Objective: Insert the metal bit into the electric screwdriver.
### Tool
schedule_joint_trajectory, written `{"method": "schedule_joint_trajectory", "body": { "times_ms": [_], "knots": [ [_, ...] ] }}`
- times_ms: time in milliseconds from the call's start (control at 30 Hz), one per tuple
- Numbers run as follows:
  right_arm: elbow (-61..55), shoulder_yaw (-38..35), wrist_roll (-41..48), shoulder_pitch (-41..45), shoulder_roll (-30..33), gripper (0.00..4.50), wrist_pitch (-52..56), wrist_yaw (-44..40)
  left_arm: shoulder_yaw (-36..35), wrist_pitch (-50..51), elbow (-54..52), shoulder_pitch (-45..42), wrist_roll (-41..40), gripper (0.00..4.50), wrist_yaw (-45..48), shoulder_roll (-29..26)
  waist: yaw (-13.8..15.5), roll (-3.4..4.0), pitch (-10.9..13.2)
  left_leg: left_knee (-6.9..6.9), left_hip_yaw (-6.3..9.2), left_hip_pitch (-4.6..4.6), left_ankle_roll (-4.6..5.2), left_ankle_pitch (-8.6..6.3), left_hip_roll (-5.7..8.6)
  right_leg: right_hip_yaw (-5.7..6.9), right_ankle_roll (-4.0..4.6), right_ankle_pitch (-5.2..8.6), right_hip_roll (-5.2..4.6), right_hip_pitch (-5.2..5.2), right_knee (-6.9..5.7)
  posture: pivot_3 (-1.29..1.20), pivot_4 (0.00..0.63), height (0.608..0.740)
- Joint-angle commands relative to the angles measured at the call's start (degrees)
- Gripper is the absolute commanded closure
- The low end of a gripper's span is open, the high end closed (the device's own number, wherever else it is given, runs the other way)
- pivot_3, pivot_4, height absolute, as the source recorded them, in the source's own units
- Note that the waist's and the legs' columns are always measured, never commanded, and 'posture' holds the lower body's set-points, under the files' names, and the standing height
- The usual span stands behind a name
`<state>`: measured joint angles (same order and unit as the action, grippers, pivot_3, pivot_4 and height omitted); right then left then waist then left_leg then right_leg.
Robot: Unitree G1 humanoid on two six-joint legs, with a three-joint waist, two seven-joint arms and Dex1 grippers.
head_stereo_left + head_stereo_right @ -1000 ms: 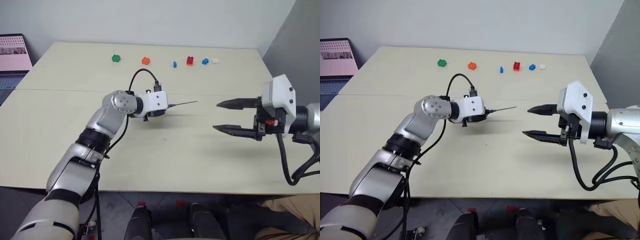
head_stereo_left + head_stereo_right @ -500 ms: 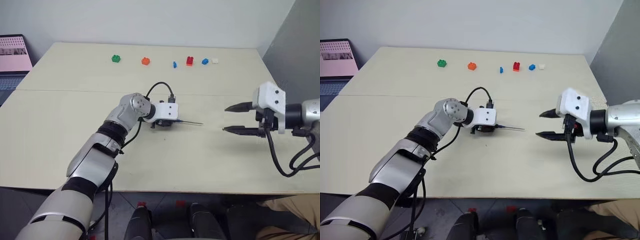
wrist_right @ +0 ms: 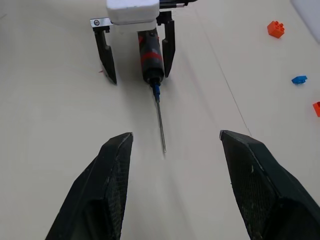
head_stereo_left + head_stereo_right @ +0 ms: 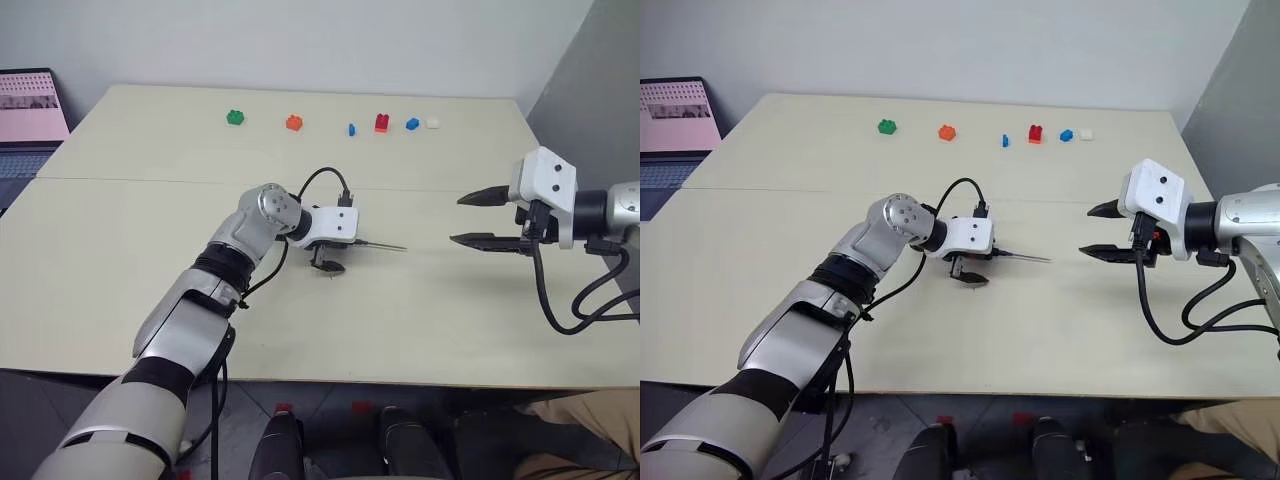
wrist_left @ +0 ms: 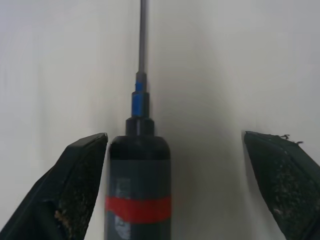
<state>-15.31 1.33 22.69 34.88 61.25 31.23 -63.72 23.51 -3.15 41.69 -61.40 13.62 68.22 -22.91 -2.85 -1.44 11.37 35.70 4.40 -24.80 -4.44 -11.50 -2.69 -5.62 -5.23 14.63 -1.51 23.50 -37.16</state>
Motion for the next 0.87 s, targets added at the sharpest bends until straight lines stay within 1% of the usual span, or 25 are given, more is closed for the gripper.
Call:
{"method": "schedule_joint_trajectory", "body": {
  "times_ms": [33,133,167,200,267,300,367,400,467,533,600,700,867],
  "knots": [
    [-0.84,-3.33,0.29,-0.52,-0.73,1.59,-1.26,0.99,-8.75,7.95,-10.7,-0.66,-6.29,0.03,-1.15,-3.35,-0.01,-0.01,0.0,0.01,0.0,0.0,0.0,0.0,0.0,0.0,0.0,0.0,0.0,-0.01,-0.01,0.0,0.15,0.74],
    [-2.0,-5.73,1.36,-2.45,-2.36,1.59,-1.48,2.6,-13.9,15.07,-17.0,1.0,-9.4,0.03,-3.37,-6.11,-0.15,-0.02,0.01,0.04,0.03,0.0,0.0,0.0,-0.01,0.01,-0.01,0.0,0.01,-0.01,-0.05,0.0,0.15,0.74],
    [-2.6,-6.59,1.49,-3.8,-2.75,1.59,-1.8,2.98,-15.5,16.59,-19.25,2.75,-9.94,0.03,-3.63,-8.38,-0.19,-0.01,0.01,0.04,0.03,0.01,0.0,0.0,-0.01,0.01,-0.02,0.0,0.01,-0.02,-0.07,0.0,0.15,0.74],
    [-3.1,-7.62,1.55,-5.55,-3.19,1.59,-2.05,3.57,-17.51,19.69,-22.75,5.93,-11.26,0.03,-2.11,-11.86,-0.28,0.01,-0.01,0.06,0.03,0.02,0.0,0.0,-0.01,0.01,-0.02,-0.01,0.01,-0.03,-0.08,0.0,0.15,0.74],
    [-3.65,-8.88,1.29,-8.0,-3.6,1.59,-2.38,4.38,-21.01,24.65,-28.15,11.03,-14.04,0.03,-0.07,-17.02,-0.82,0.05,-0.03,0.04,0.03,0.11,0.0,0.0,-0.03,0.0,0.06,-0.05,0.01,-0.08,-0.13,0.0,0.15,0.74],
    [-3.89,-9.39,1.13,-9.02,-3.58,1.59,-2.56,4.56,-22.3,26.62,-30.41,12.98,-15.4,0.03,0.19,-18.56,-1.05,0.05,-0.02,0.04,0.02,0.19,0.0,0.0,-0.03,-0.01,0.19,-0.13,0.01,-0.11,-0.19,0.0,0.15,0.74],
    [-3.91,-10.38,0.7,-10.88,-3.27,1.59,-2.9,4.89,-25.26,28.82,-35.06,19.04,-17.01,0.03,1.17,-23.76,-0.89,0.02,0.01,0.08,0.03,0.21,0.0,0.0,-0.04,0.01,0.2,-0.12,0.03,-0.08,-0.42,0.0,0.15,0.74],
    [-3.89,-10.8,0.71,-11.47,-3.16,1.59,-3.01,4.94,-25.89,29.93,-36.71,20.95,-17.53,0.03,1.61,-25.44,-0.81,0.0,0.03,0.15,0.04,0.2,0.0,0.0,-0.04,0.02,0.2,-0.1,0.03,-0.05,-0.51,0.0,0.15,0.74],
    [-3.77,-11.93,1.25,-12.41,-3.11,1.59,-2.76,5.06,-28.76,31.48,-39.4,24.63,-19.56,0.03,1.5,-27.99,-0.51,-0.03,0.04,0.21,0.04,0.21,0.0,0.0,-0.04,0.03,-0.01,0.04,0.03,-0.06,-0.54,0.0,0.15,0.74],
    [-3.35,-12.97,1.48,-13.38,-3.0,1.59,-2.67,4.97,-32.37,32.57,-40.44,29.28,-21.33,0.03,1.53,-31.19,-0.14,-0.06,0.04,0.34,0.04,0.22,-0.01,0.01,-0.04,0.02,0.0,0.05,0.02,-0.11,-0.59,0.0,0.15,0.74],
    [-3.0,-13.61,1.55,-14.25,-2.77,1.59,-2.81,4.78,-34.87,33.26,-41.04,33.09,-22.73,0.03,1.72,-33.36,-0.11,-0.06,0.04,0.39,0.03,0.28,-0.01,0.02,-0.04,0.0,0.32,0.17,0.02,-0.16,-0.58,0.0,0.15,0.74],
    [-2.72,-14.02,1.3,-15.03,-2.72,1.59,-3.3,4.69,-37.99,34.25,-41.87,37.74,-25.09,0.03,1.39,-34.87,-0.12,-0.08,0.03,0.38,-0.02,0.46,0.0,0.03,-0.04,-0.04,0.38,0.17,0.0,-0.29,-0.6,0.0,0.15,0.74],
    [-2.1,-12.94,1.02,-14.56,-3.28,1.59,-3.92,4.72,-39.01,35.06,-41.11,39.45,-27.34,0.03,-1.08,-34.37,-0.07,-0.08,0.03,0.38,-0.02,0.48,0.02,0.04,-0.05,-0.04,0.4,0.17,0.01,-0.27,-0.67,0.0,0.15,0.74]
  ]
}}
